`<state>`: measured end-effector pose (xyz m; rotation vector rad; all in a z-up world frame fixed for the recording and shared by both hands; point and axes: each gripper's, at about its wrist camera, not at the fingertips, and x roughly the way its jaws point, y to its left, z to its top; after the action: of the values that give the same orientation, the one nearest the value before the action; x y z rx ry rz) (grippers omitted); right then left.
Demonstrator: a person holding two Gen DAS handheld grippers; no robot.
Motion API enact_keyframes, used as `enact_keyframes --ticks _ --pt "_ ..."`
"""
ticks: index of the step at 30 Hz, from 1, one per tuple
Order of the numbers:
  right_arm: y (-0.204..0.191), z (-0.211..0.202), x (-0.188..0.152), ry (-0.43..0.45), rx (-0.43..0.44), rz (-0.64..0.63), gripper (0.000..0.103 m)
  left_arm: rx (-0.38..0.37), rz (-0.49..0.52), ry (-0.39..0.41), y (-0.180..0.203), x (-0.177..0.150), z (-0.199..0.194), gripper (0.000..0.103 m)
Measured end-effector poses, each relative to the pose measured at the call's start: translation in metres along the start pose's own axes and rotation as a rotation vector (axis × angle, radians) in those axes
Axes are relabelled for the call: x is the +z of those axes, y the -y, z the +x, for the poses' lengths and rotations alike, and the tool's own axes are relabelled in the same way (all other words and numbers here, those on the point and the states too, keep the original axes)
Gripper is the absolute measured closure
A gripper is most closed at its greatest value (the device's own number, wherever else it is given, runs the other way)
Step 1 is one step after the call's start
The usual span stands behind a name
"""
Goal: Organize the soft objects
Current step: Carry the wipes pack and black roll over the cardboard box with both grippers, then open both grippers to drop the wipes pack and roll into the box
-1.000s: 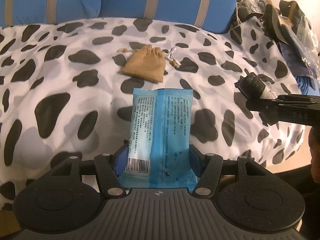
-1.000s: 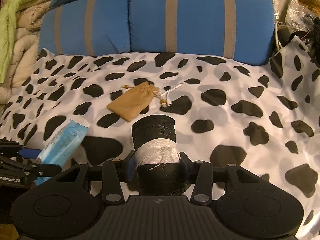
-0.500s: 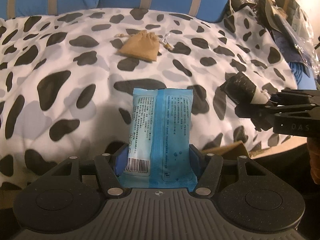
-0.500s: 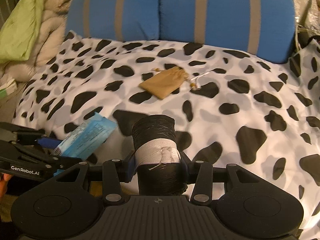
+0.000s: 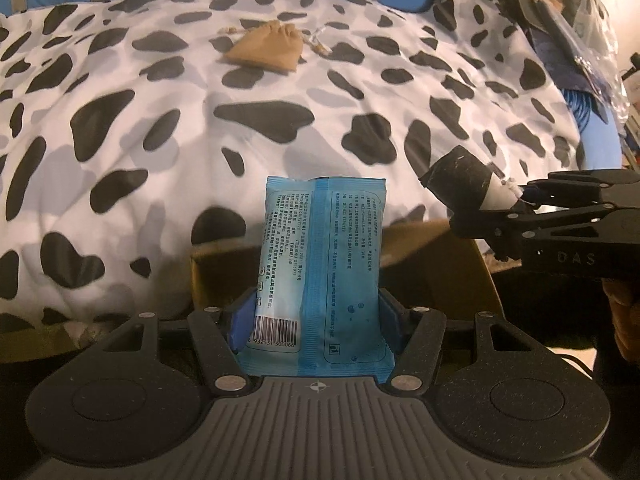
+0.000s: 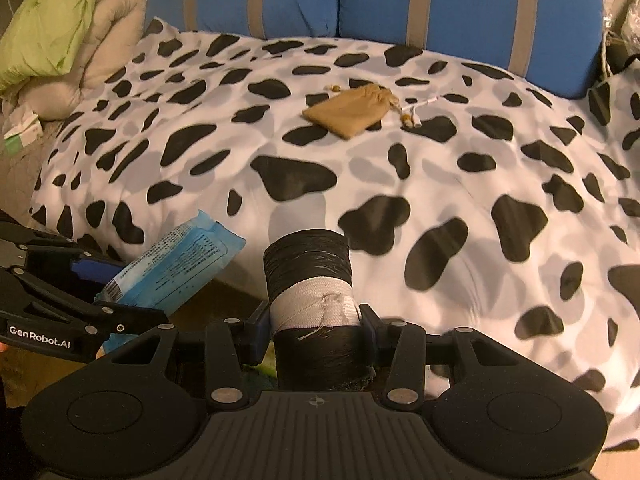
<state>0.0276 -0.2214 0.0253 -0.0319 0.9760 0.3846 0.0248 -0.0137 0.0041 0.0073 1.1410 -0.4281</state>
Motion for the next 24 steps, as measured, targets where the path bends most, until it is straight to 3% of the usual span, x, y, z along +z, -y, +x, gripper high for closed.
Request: enact_keyframes --ticks 5,15,19,24 --pt "-0.003 0.001 -0.009 -0.035 -0.041 0.019 0.056 0.004 0.006 -0.031 0.004 -0.008 -0.001 0.043" --pt "-0.009 0.002 -0.014 -0.066 -0.037 0.019 0.055 0.037 -0.004 -0.143 0.007 -0.017 0.013 0.037" --pt "-0.009 0.005 -0.014 -0.082 -0.036 0.019 0.055 0.032 -0.017 -0.143 0.004 -0.017 0.012 0.031" --pt "-0.011 0.007 -0.014 -0.093 -0.024 0.012 0.055 0.030 -0.045 -0.125 0.001 -0.014 0.010 0.031"
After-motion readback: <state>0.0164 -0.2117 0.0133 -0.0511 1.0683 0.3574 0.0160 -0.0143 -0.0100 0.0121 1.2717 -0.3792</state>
